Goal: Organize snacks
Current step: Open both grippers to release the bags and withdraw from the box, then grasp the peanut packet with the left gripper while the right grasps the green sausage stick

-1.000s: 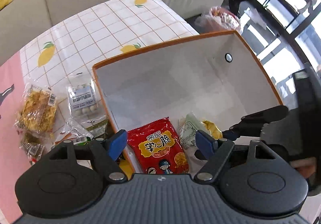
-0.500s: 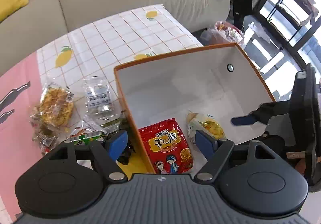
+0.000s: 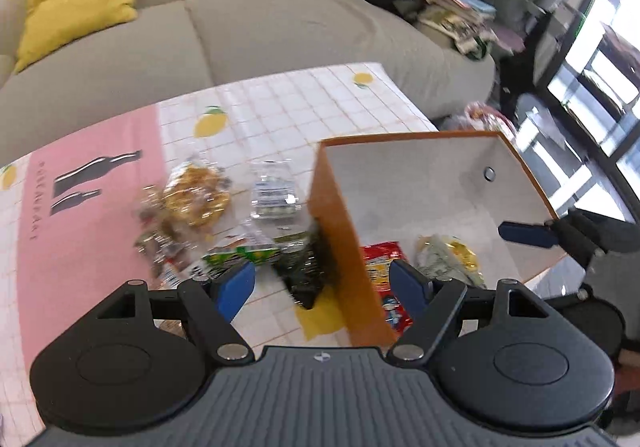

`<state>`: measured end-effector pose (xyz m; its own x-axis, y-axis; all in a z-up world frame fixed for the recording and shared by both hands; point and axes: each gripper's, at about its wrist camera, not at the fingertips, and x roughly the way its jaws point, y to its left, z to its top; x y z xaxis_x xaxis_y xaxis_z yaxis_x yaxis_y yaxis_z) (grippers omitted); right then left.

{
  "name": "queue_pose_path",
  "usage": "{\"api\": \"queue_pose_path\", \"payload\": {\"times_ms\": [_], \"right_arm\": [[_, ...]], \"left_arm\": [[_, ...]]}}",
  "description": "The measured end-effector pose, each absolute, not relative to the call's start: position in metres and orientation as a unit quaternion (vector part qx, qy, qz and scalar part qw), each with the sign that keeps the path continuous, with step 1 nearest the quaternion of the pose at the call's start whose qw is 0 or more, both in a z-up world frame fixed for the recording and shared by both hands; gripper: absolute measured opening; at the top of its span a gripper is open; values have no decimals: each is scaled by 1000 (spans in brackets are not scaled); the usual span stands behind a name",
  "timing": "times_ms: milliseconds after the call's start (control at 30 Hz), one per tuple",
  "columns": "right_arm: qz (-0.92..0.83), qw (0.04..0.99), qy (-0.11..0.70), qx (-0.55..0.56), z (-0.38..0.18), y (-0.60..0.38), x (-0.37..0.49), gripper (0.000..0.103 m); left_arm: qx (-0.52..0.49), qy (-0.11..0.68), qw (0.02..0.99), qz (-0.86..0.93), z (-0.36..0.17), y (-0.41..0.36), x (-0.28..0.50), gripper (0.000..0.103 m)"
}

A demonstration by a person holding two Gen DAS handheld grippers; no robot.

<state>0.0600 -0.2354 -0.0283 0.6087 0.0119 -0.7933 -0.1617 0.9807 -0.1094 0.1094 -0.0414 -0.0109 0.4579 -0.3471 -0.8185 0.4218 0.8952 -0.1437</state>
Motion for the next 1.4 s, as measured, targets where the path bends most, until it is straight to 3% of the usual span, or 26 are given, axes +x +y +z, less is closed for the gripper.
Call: {"api": "queue_pose_path", "payload": {"times_ms": [467, 633, 1200, 1400], "right_arm": [[100, 918, 383, -36, -33, -141, 47, 68], [110, 918, 373, -77, -47, -109, 49, 66], [126, 905, 396, -94, -83, -79, 78, 63], [129, 899, 407, -99, -95, -76, 89, 62]], "left_arm": [[-39, 469, 869, -150, -50, 54, 88, 85], [-54, 463, 876, -120, -65, 79, 83, 84], [-43, 448, 891, -57, -107, 107, 89, 83], [-99, 471, 870, -109, -116, 119, 101, 83]]}}
